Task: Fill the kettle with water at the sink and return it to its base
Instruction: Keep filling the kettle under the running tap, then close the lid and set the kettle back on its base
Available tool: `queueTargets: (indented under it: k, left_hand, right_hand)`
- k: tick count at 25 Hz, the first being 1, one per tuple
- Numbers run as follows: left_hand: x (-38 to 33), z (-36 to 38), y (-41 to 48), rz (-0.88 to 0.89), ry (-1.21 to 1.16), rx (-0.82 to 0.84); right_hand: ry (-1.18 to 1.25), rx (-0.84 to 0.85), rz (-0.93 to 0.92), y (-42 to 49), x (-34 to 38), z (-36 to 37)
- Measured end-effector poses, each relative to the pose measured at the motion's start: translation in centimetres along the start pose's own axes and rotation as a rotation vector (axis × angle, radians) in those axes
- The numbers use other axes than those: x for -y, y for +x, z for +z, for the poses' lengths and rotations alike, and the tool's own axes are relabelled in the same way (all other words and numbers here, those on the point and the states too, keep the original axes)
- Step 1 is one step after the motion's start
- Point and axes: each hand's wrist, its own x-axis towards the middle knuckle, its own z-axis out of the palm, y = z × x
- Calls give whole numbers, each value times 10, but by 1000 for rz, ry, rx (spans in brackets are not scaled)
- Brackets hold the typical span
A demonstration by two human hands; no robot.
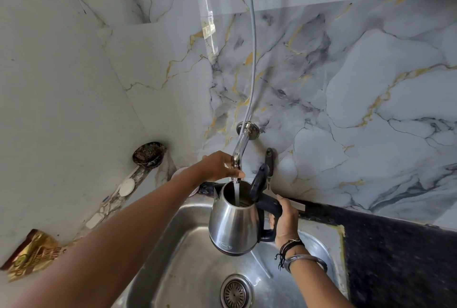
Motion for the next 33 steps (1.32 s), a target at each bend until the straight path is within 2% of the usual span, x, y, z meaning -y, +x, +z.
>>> queueTargets:
  k: [9,11,14,15,16,17,18,19,20,21,23,24,26,33]
  left_hand:
    - [-20,23,-4,-103,475,-296]
    - [-29,25,-8,-171,473,-338]
    - [-51,20,-28,-267,380,-283]
    - [-59,21,-39,-273,333,-318]
    - [-65,24,-51,-234,296,-413]
    - [-73,31,-66,-102,275,-553]
    - [-80,42,-82,121,267,-676]
    - [-88,52,-99,378,279,-694]
    - [-95,64,-112,587,374,-598]
    - [-100,75,-121,692,504,-451]
    - [-103,97,-131,582,695,-209]
    - [-104,106,-135,500,708,-161]
    - [-111,121,-143,450,652,-177]
    - [-181,187,-179,440,461,-272]
  right_hand:
    - [14,15,-24,-14,6,-7]
    - [15,14,-44,-19,10,-14]
    - [-17,10,-87,-29,18,-27]
    - [-18,-4,-99,-35,22,-34]
    - [-20,-19,-107,-39,25,-40]
    - [-24,-34,-120,-45,31,-47]
    - [-21,-48,-136,-50,37,-53]
    - [-2,-60,-157,-56,45,-61]
    - [18,-68,-184,-61,55,-67]
    - [29,-73,-204,-67,63,-73]
    - [35,-85,-216,-79,79,-83]
    - [47,-99,-224,-86,87,-91]
    - [47,-108,-261,-98,102,-108]
    - [-30,-61,-407,-138,154,-190]
